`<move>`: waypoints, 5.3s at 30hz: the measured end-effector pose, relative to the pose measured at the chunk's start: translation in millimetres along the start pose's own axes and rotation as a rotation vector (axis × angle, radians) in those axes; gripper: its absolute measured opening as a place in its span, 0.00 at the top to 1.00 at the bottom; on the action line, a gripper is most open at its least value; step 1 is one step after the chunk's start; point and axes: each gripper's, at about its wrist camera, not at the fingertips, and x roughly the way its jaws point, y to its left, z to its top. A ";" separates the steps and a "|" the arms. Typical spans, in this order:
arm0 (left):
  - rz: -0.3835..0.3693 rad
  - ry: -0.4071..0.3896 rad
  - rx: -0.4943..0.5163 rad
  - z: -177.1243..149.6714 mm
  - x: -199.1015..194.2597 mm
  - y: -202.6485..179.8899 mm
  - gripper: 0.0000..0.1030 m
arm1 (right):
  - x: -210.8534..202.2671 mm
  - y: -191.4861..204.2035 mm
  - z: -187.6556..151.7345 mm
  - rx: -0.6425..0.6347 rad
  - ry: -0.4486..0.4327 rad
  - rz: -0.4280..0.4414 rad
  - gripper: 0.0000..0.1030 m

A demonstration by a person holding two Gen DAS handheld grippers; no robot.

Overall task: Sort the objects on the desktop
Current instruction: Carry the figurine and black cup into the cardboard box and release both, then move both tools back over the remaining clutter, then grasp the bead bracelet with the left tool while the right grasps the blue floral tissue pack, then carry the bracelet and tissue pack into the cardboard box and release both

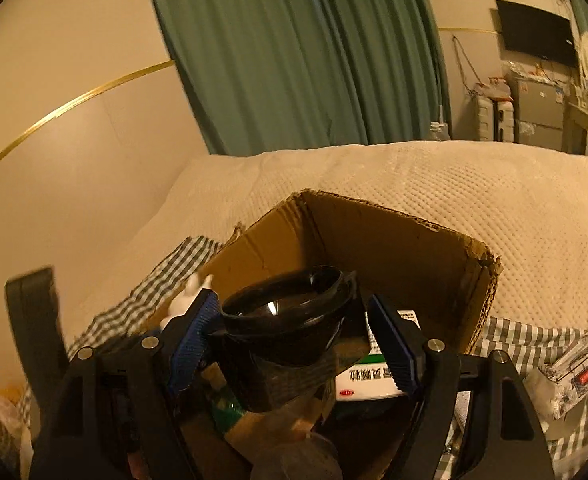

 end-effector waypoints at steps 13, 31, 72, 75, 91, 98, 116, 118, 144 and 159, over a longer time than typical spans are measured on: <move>-0.092 -0.111 0.161 -5.5 -60.3 -68.2 0.04 | -118.6 -66.1 -10.7 0.066 -0.073 -0.198 0.16; -0.061 0.043 0.380 -127.3 -40.9 -229.6 0.03 | -225.4 -186.8 -108.9 0.231 -0.069 -0.401 0.16; -0.271 0.379 0.199 -145.5 73.6 -178.3 0.89 | -111.8 -193.4 -138.5 0.152 0.171 -0.295 0.16; -0.277 0.347 0.219 -141.5 60.0 -178.7 0.89 | -88.2 -192.6 -145.5 0.115 0.240 -0.256 0.16; -0.306 0.270 0.200 -125.6 42.7 -180.8 0.90 | -28.4 -191.5 -156.8 -0.032 0.362 -0.312 0.30; -0.385 0.175 0.243 -110.7 -2.0 -190.9 0.90 | -86.5 -183.1 -153.3 0.036 0.246 -0.323 0.30; -0.373 -0.096 0.245 -4.4 -113.7 -149.6 0.89 | -197.7 -117.4 -62.3 0.019 -0.038 -0.317 0.30; -0.349 -0.123 0.240 10.5 -117.1 -142.7 0.89 | -202.0 -103.8 -49.2 -0.006 -0.067 -0.292 0.30; 0.048 -0.022 0.133 16.1 -8.6 -19.5 0.45 | -3.5 -12.2 -0.7 -0.056 0.071 -0.108 0.21; -0.305 -0.065 0.187 -35.1 -96.3 -149.9 0.07 | -198.1 -125.5 -55.5 0.080 -0.071 -0.390 0.13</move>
